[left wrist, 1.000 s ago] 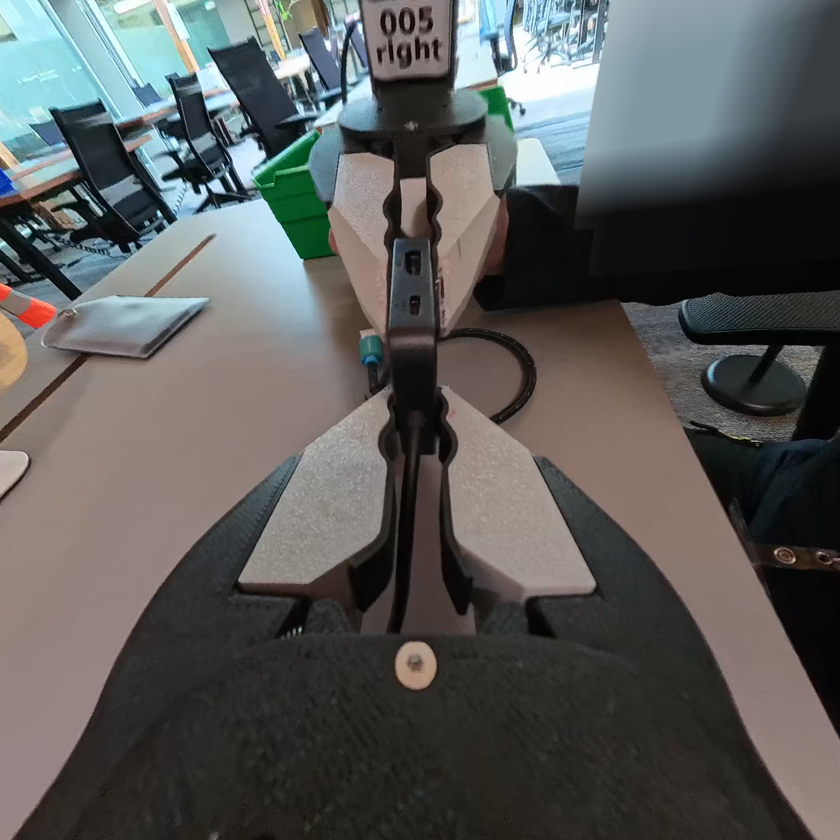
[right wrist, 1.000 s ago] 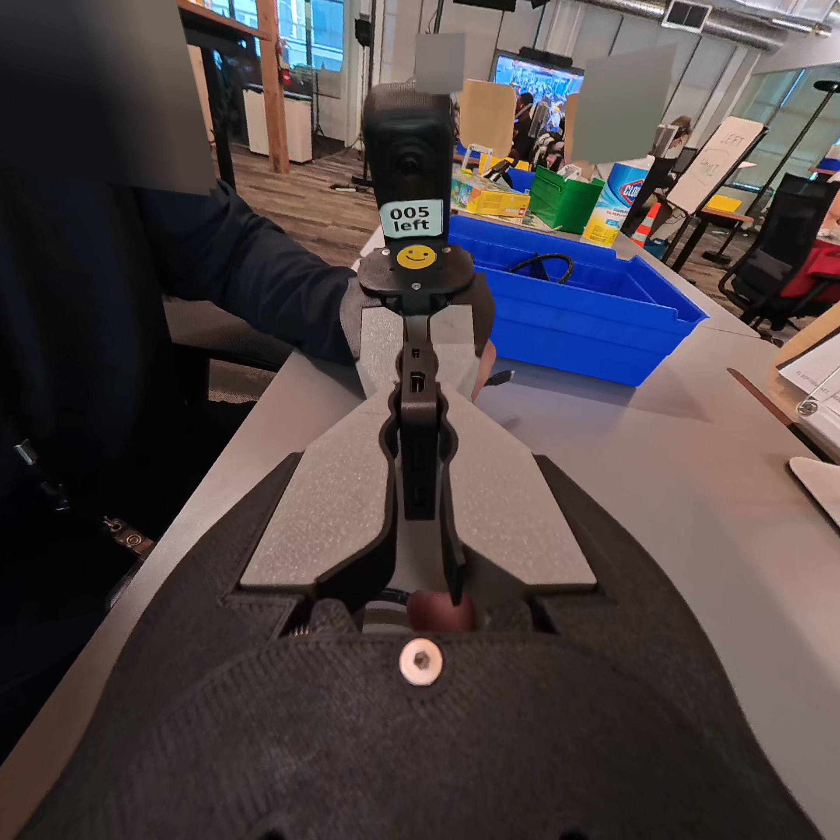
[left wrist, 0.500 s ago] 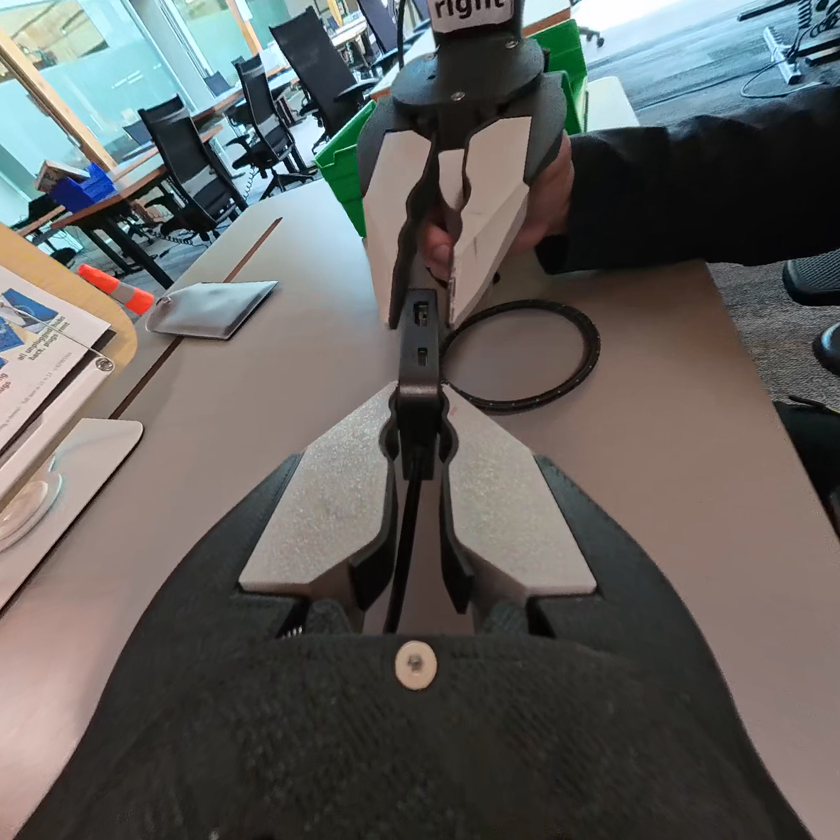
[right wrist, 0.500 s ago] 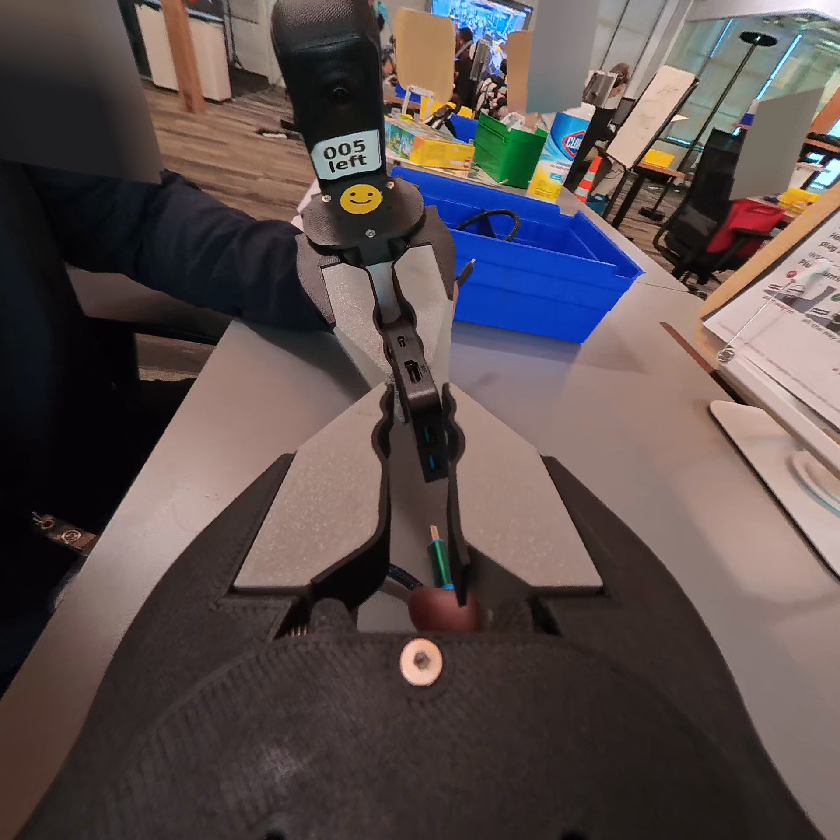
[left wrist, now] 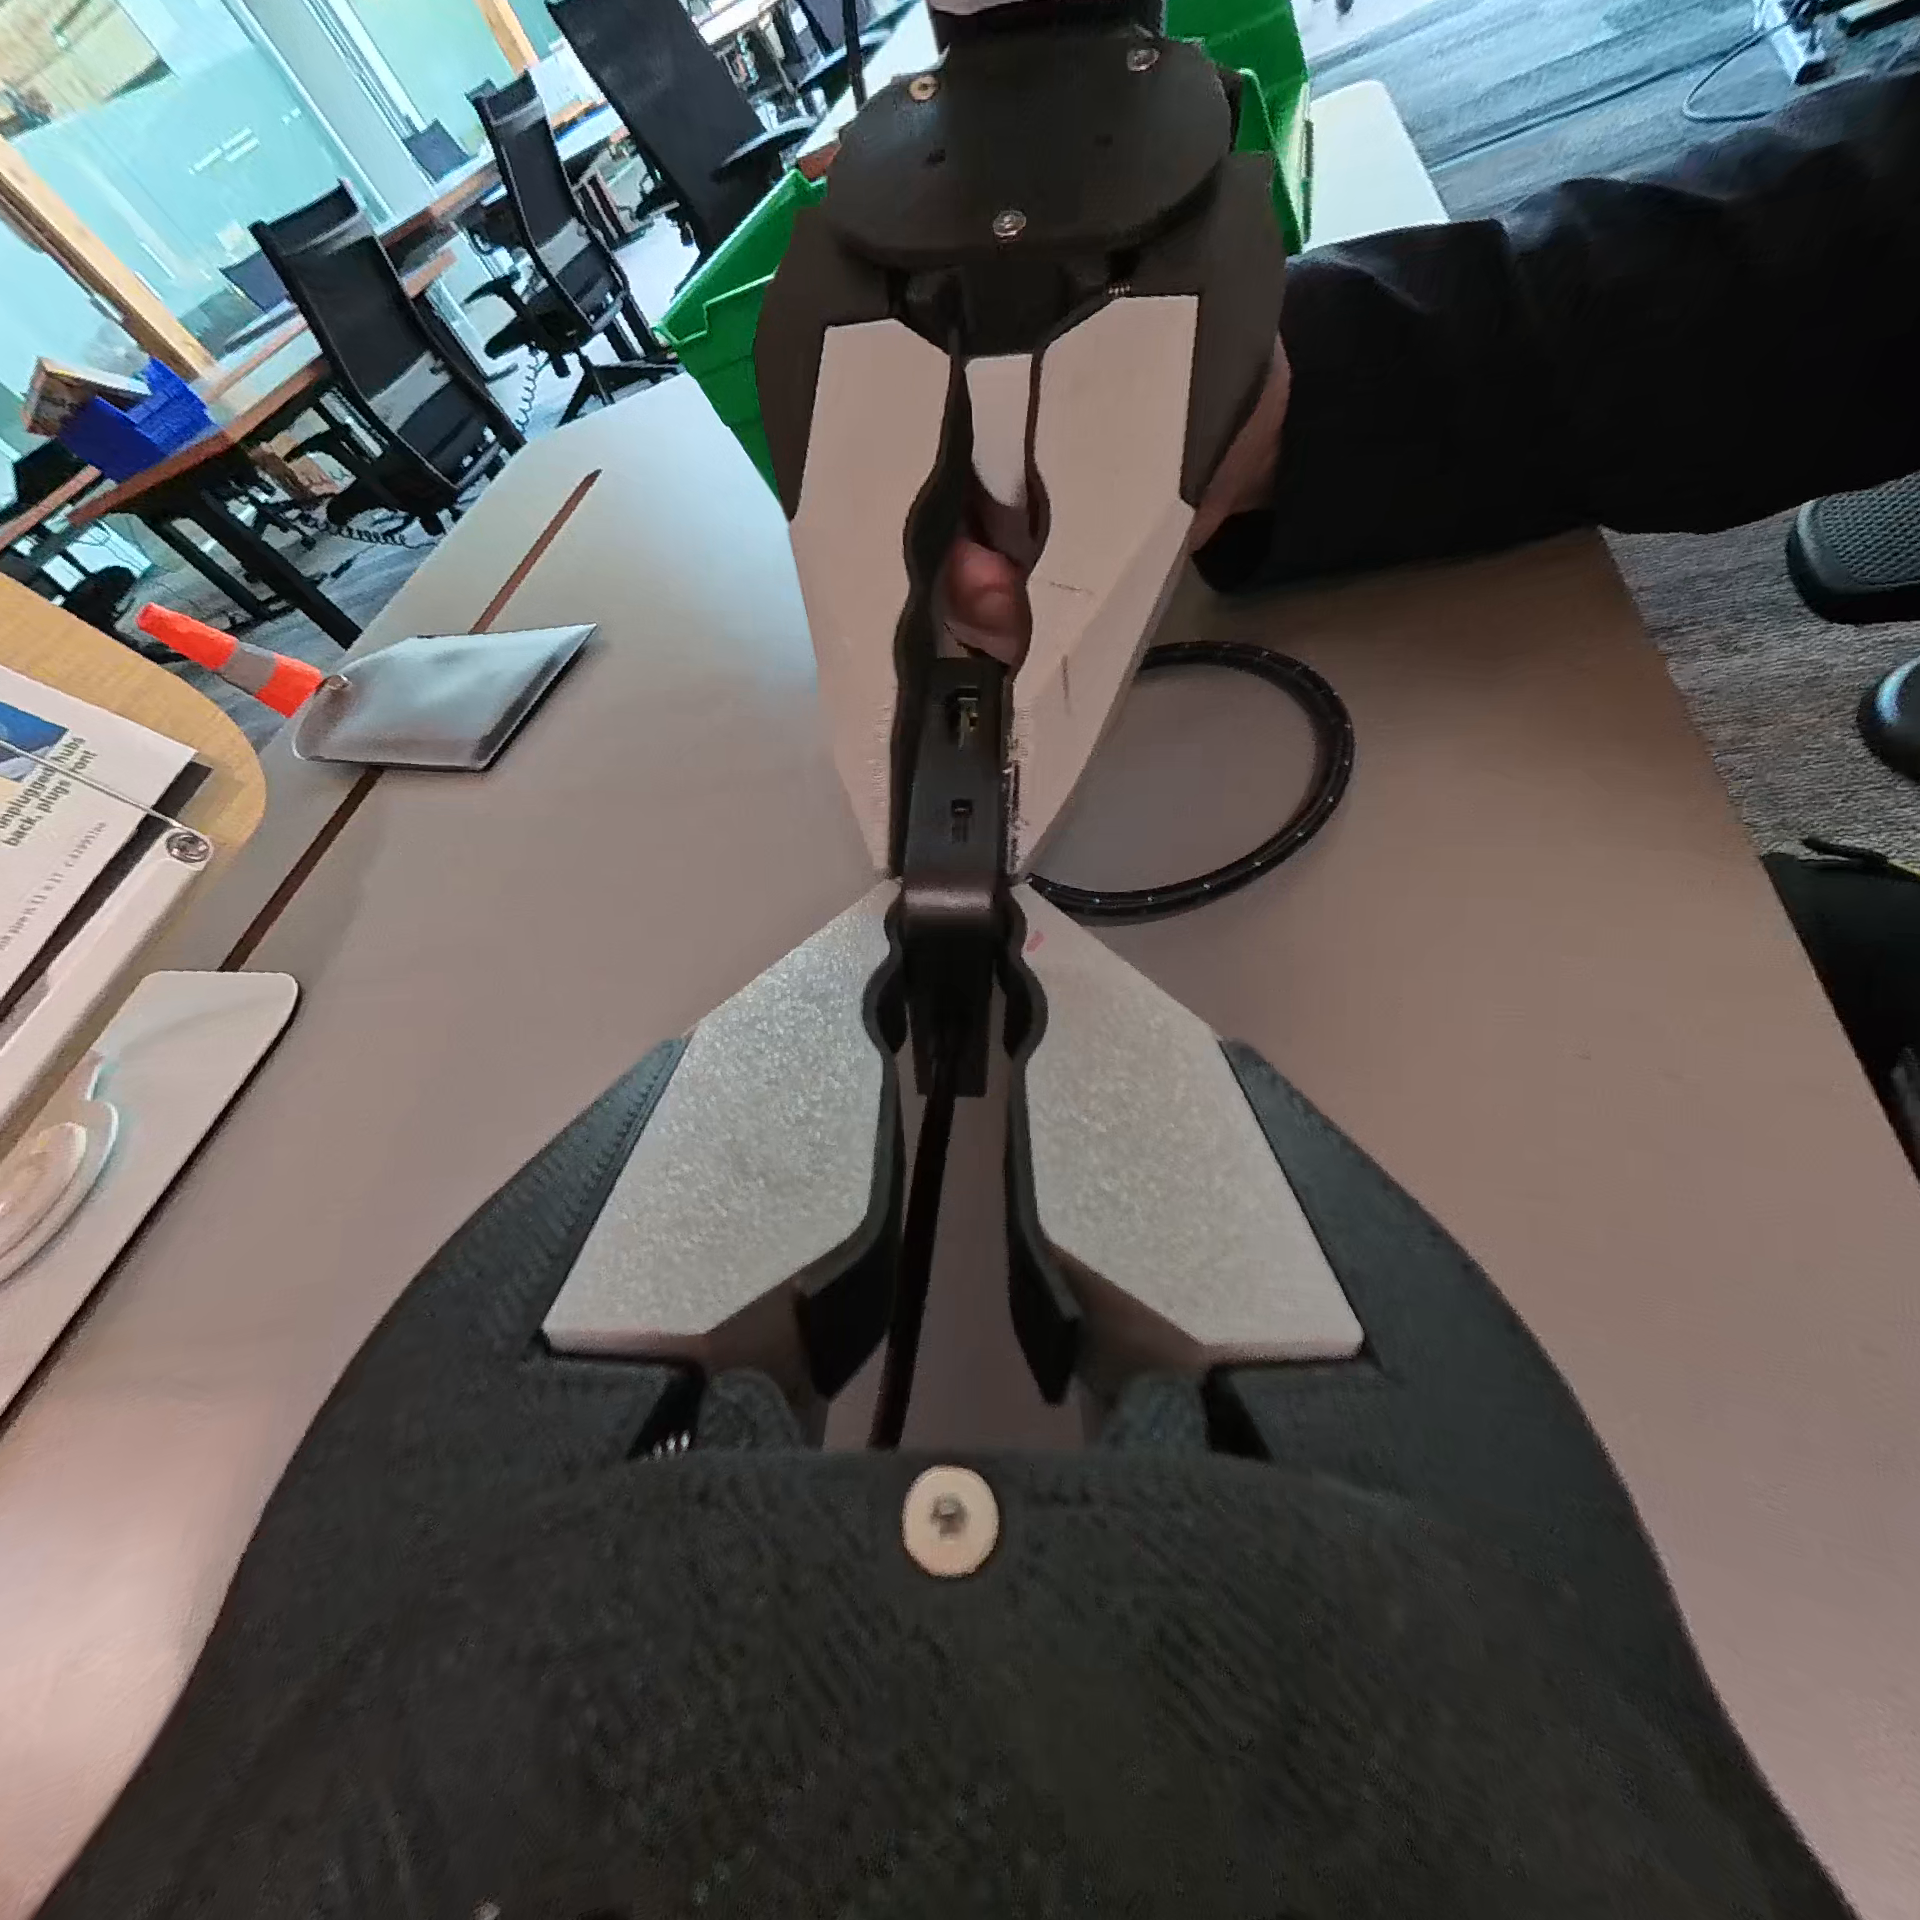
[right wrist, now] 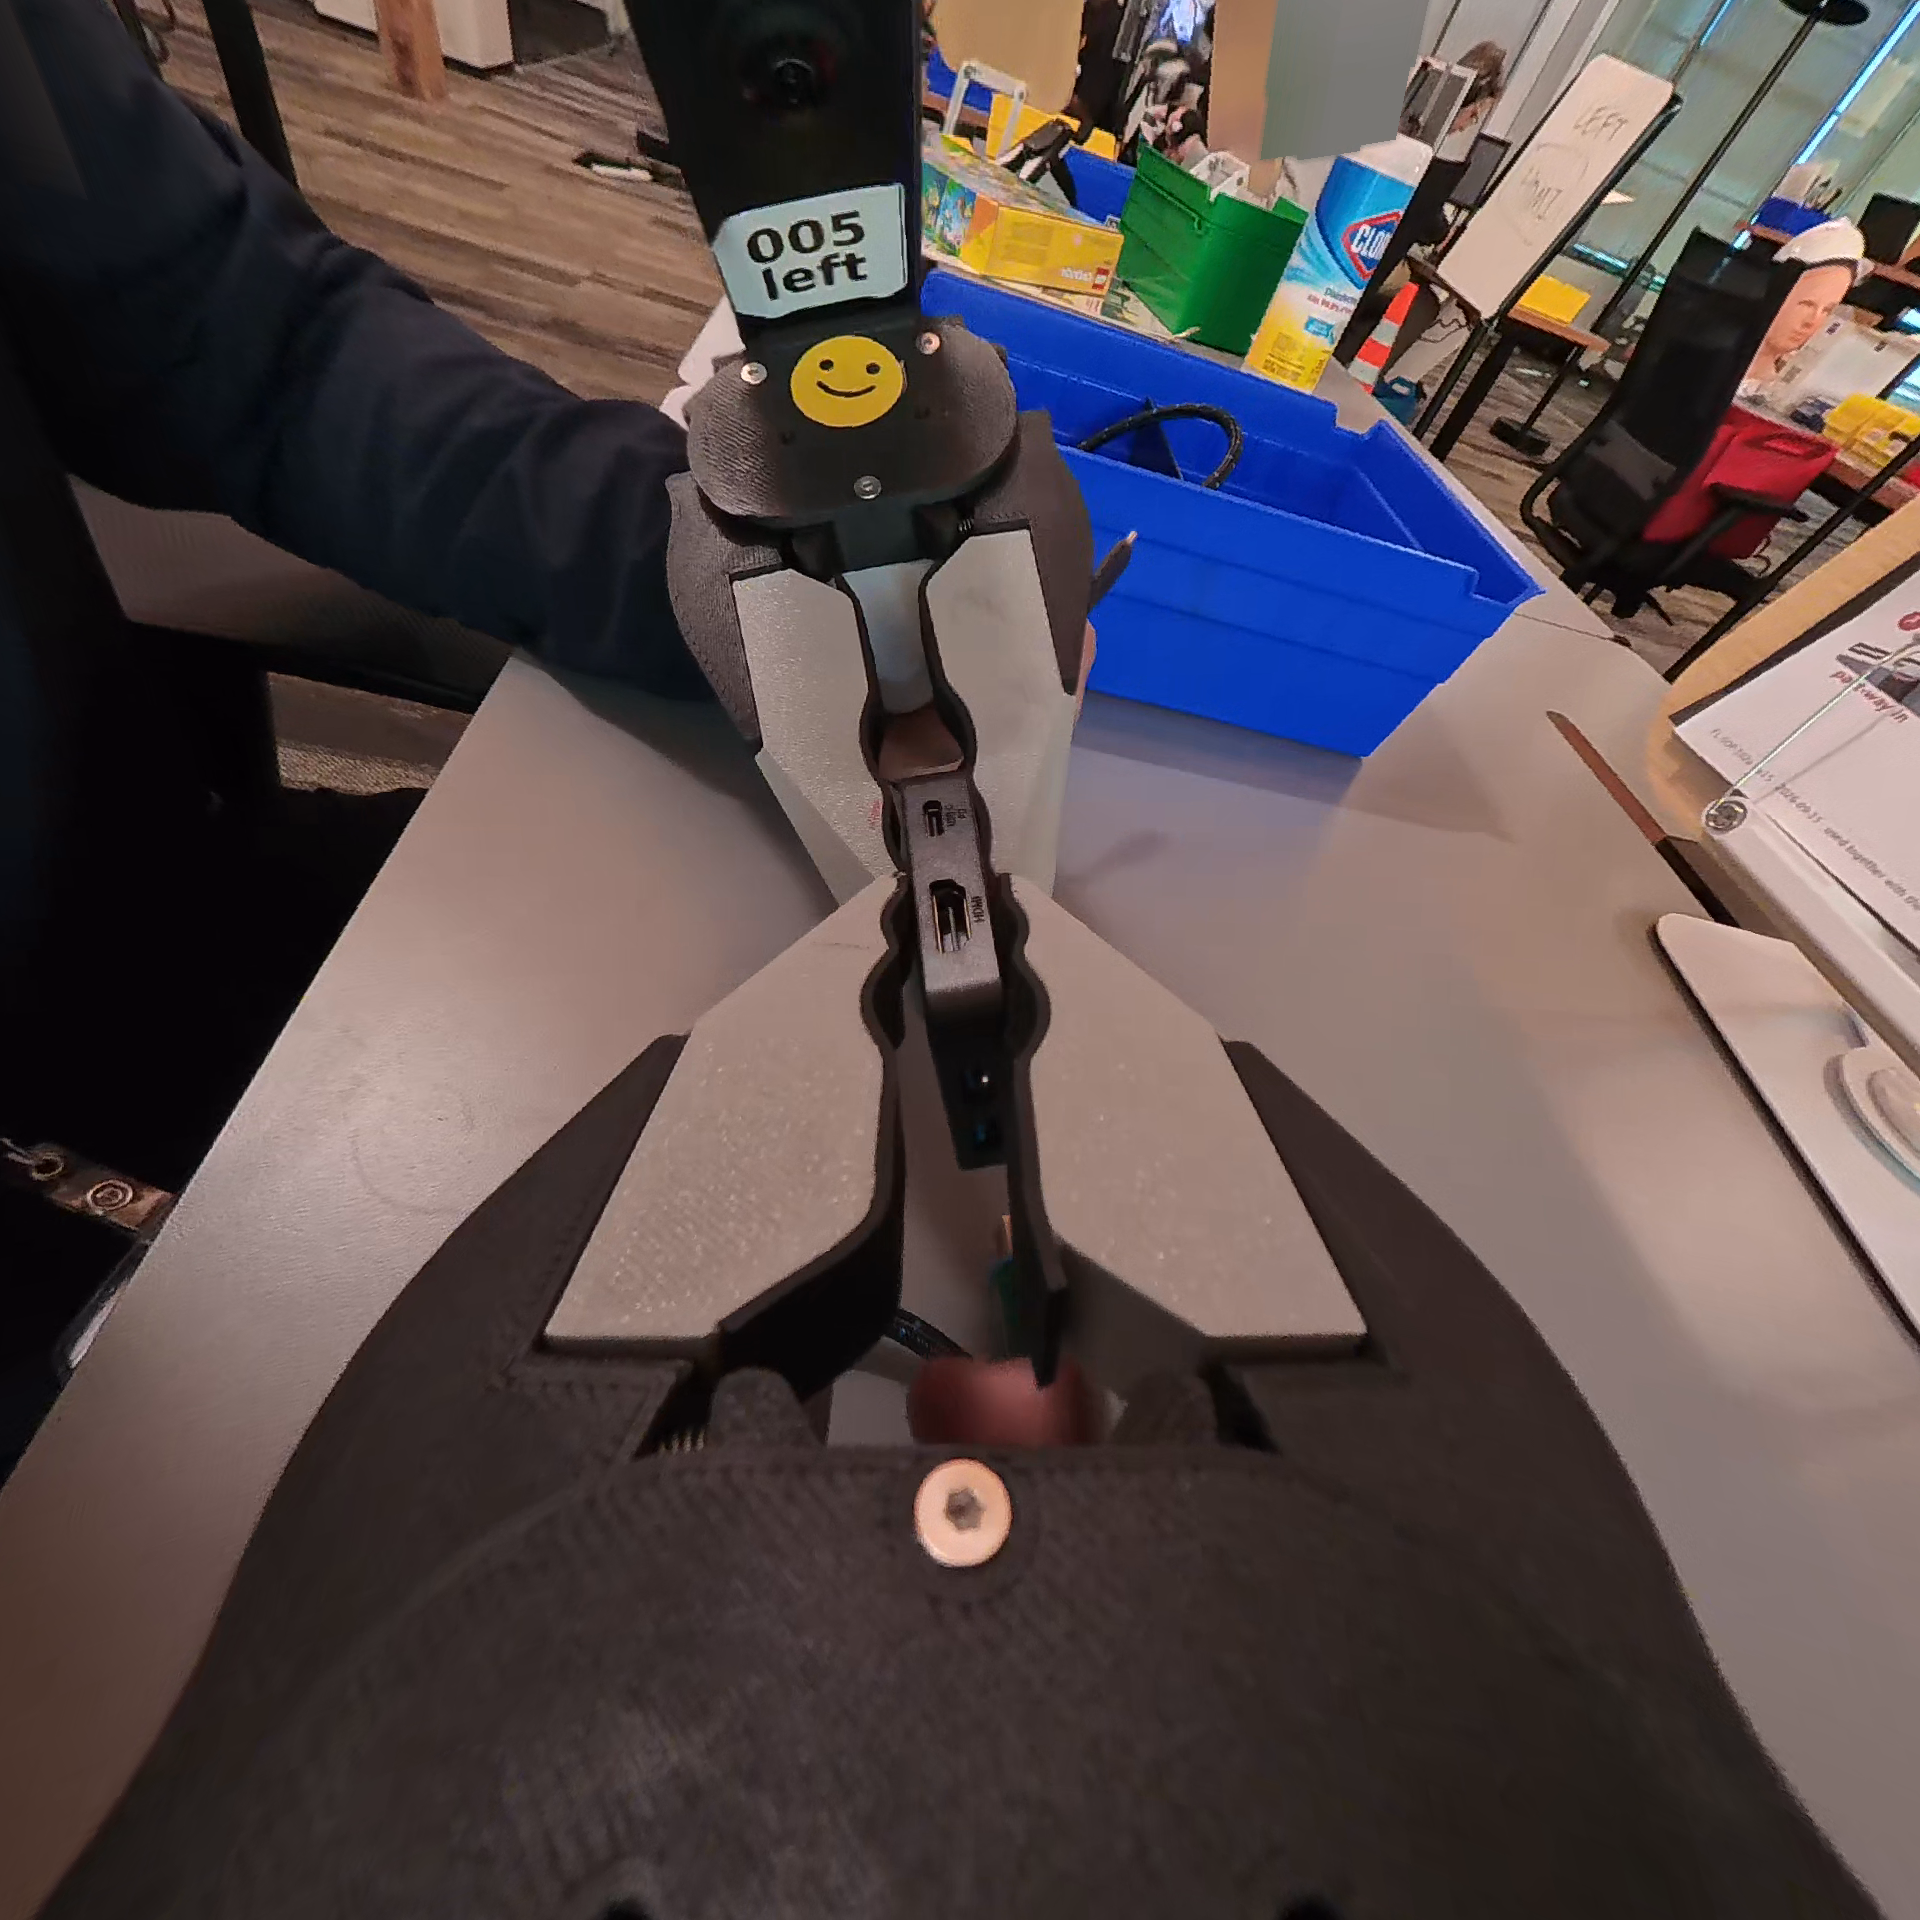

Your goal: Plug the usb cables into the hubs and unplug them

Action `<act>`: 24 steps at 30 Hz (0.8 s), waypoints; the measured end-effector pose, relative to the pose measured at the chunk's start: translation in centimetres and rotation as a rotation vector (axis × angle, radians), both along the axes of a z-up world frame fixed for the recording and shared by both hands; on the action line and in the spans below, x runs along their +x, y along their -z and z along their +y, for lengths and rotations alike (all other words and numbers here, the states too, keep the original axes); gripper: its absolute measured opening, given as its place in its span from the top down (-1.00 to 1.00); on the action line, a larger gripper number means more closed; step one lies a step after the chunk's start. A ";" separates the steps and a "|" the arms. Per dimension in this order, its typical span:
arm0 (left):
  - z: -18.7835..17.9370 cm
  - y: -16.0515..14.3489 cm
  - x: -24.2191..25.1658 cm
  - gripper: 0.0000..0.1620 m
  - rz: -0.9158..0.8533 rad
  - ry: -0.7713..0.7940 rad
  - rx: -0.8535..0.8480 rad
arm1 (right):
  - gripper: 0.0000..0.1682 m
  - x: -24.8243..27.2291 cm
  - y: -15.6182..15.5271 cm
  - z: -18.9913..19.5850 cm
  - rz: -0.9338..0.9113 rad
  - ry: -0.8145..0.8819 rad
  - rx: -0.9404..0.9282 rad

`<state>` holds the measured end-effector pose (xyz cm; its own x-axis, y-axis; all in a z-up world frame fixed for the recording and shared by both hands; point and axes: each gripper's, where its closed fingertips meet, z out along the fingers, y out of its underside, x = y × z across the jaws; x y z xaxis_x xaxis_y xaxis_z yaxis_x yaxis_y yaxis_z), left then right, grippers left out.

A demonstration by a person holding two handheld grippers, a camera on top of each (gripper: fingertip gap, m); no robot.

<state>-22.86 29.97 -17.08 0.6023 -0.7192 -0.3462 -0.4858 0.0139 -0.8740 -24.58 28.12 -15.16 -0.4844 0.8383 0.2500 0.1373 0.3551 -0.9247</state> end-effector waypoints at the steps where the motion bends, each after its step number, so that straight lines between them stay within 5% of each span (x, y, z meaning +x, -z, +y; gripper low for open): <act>1: 0.0 0.0 0.0 0.85 -0.014 0.006 -0.003 | 0.87 0.0 0.0 0.0 0.001 -0.001 -0.002; 16: -0.8 -1.8 1.6 0.85 -0.174 0.082 0.002 | 0.88 1.0 -3.1 -1.2 0.110 -0.143 -0.223; 24: 1.5 0.5 -3.4 0.86 0.039 -0.143 -0.015 | 0.77 0.8 -0.4 3.9 -0.055 0.169 -0.093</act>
